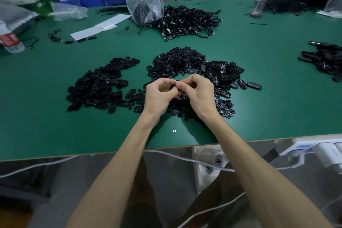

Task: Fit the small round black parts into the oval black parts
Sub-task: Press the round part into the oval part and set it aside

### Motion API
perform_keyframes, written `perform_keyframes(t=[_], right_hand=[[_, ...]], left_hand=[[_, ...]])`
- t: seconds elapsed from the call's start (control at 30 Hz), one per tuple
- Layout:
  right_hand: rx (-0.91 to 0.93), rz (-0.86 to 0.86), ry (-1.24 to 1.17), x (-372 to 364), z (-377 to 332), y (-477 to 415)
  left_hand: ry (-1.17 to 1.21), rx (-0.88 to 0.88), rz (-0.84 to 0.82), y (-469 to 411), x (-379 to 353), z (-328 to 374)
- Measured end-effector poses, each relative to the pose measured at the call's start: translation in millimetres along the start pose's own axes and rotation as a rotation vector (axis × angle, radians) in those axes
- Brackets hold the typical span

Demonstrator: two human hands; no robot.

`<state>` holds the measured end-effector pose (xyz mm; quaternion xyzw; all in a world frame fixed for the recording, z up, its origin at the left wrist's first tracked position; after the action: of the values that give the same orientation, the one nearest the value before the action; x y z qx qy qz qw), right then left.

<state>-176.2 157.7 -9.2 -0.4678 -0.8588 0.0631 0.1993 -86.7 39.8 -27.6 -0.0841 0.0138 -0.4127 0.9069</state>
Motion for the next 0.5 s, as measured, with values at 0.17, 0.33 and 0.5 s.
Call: perform_keyframes(t=[0.17, 0.33, 0.5], right_hand=[[0.008, 0.001, 0.003, 0.6, -1.3, 0.5], [0.017, 0.008, 0.018, 0.2, -2.7, 1.5], [0.015, 0.025, -0.015, 3.2, -1.3, 2.3]], left_hand=[[-0.007, 0.002, 0.011, 0.7, 1.2, 1.2], [0.01, -0.003, 0.0, 0.1, 2.0, -0.5], [0.083, -0.005, -0.038, 0.6, 4.6, 1.0]])
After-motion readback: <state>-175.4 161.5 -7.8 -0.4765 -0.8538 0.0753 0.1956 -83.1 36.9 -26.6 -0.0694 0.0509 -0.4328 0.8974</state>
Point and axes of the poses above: each hand's wrist, its own y-axis away from the middle knuckle, its own x-axis out of the back of the hand, z = x × y, the point moved 5 cm from there along -y, towards the middle knuckle, and after that the axes turned 3 degrees about -z, right-handed, at the moved point
